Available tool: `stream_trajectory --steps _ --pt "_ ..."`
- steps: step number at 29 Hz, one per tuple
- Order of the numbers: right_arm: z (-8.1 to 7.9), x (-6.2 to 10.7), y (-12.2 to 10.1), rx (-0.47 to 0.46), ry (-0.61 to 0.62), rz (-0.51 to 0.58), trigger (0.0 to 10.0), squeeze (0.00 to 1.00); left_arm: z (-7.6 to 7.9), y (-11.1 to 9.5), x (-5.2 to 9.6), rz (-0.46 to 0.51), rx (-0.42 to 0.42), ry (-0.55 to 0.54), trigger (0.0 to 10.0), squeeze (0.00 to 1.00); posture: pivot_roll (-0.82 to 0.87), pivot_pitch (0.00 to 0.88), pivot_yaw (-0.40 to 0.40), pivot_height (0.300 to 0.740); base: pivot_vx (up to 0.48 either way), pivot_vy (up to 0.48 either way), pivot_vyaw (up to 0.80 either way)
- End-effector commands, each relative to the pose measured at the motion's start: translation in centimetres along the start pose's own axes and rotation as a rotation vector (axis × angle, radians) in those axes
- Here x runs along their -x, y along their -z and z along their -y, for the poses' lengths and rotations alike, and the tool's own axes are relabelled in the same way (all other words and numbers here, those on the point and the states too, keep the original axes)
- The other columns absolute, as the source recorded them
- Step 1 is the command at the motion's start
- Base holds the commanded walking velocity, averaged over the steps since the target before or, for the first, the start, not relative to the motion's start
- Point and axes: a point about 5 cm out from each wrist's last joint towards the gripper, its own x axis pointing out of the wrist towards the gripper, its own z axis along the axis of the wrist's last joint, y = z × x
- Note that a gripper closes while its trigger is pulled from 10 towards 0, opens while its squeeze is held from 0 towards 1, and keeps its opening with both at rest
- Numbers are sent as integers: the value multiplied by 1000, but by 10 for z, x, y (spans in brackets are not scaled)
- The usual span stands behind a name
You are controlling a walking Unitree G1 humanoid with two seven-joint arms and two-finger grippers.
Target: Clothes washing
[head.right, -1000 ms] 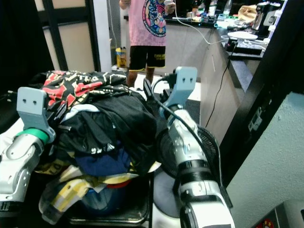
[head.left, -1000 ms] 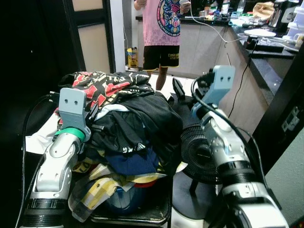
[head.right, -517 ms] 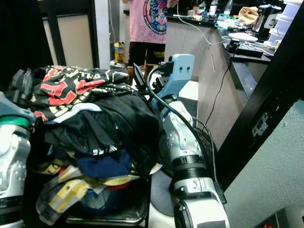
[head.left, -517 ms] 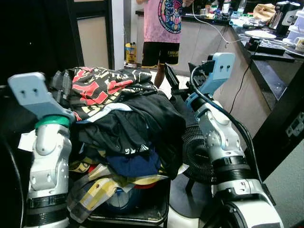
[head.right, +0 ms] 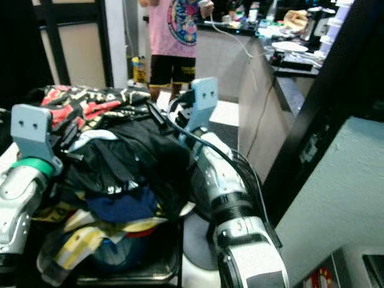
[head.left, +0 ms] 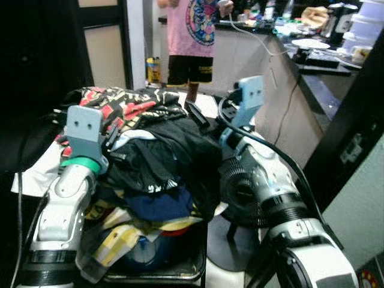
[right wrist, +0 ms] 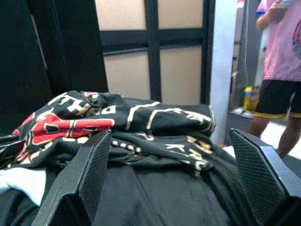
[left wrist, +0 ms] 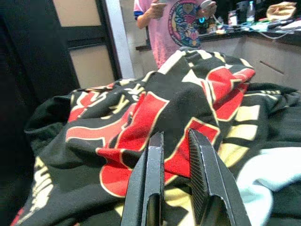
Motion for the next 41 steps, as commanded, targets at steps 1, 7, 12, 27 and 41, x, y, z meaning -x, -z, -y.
stream_trajectory --steps 1,7,12,27,41 --pt "-4 -8 -3 -41 -13 0 10000 1000 -4 4 2 -16 5 -20 10000 0 -32 22 -37 740 0 0 0" --pt "-15 -22 -5 -75 -29 -20 10000 1000 -8 4 7 -20 45 -52 10000 0 -35 34 -45 740 0 0 0" --pt "-16 -27 -6 -64 -10 -21 10000 1000 -7 5 8 -36 37 -45 10000 0 -33 41 -49 740 0 0 0" --pt "-14 -43 -25 43 62 -65 10000 0 -9 4 15 -55 40 -55 10000 0 -29 110 -78 740 0 0 0" --pt "-9 -46 -63 -8 33 107 10000 0 -4 -60 4 250 298 -26 10000 0 -21 92 -93 740 0 0 0"
